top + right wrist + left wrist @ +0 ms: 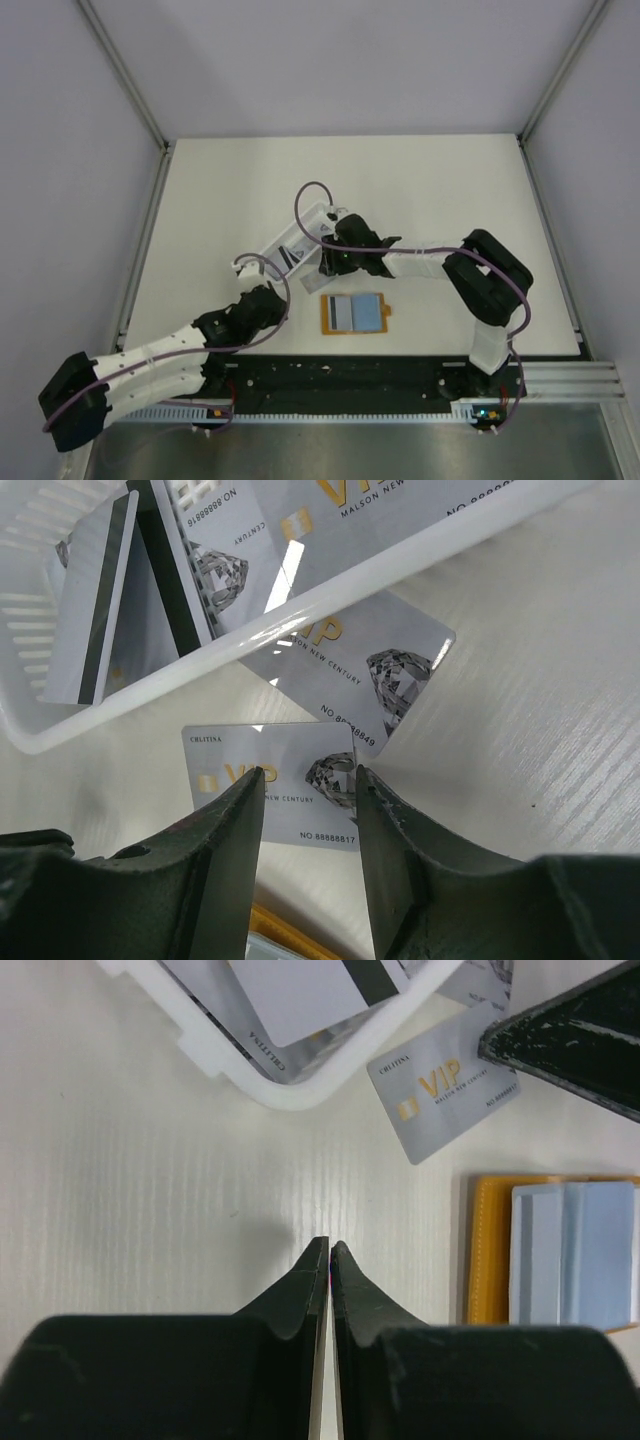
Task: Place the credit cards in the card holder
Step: Pick up the credit card from the center of the board.
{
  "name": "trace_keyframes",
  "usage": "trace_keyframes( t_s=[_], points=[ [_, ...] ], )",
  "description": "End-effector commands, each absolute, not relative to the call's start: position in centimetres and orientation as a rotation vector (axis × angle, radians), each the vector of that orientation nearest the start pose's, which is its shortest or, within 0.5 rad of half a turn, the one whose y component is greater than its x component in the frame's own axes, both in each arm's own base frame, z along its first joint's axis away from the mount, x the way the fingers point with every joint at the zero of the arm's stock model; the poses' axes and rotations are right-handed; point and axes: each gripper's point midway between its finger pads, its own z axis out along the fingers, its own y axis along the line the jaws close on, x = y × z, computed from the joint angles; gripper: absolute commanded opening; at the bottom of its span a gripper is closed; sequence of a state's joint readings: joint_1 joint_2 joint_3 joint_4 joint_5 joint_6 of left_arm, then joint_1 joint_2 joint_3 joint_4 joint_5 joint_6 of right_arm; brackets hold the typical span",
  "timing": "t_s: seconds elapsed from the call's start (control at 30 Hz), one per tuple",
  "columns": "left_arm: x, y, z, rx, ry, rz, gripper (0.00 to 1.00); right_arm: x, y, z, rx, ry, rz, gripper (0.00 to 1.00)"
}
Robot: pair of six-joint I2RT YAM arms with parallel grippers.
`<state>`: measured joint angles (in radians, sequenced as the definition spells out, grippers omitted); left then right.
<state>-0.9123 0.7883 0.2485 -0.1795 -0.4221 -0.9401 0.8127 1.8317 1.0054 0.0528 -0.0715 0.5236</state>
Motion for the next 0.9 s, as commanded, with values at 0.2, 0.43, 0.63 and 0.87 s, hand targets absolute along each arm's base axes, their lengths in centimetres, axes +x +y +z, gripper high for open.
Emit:
trace_keyframes(
  t_s=[0.2, 0.43, 0.63, 0.87],
  points=[
    [20.8, -15.8, 3.8, -0.341, 2.213, -0.465, 0.06, 27.8, 36.6, 2.4, -0.509, 2.441, 0.794, 0.39],
    [21.1, -15.3, 3.6, -0.353, 2.207, -0.444, 0.05, 26.3, 38.1, 2.3, -0.649, 2.398, 0.879, 0.39],
    [20.8, -15.3, 3.0, -0.344, 2.229, -0.44, 0.04, 25.0, 39.3, 2.4, -0.725, 2.37, 0.958, 0.38],
    [19.7, -14.4, 2.9, -0.37, 2.236, -0.451, 0.01, 22.7, 40.8, 2.2, -0.858, 2.338, 1.015, 0.38]
  ],
)
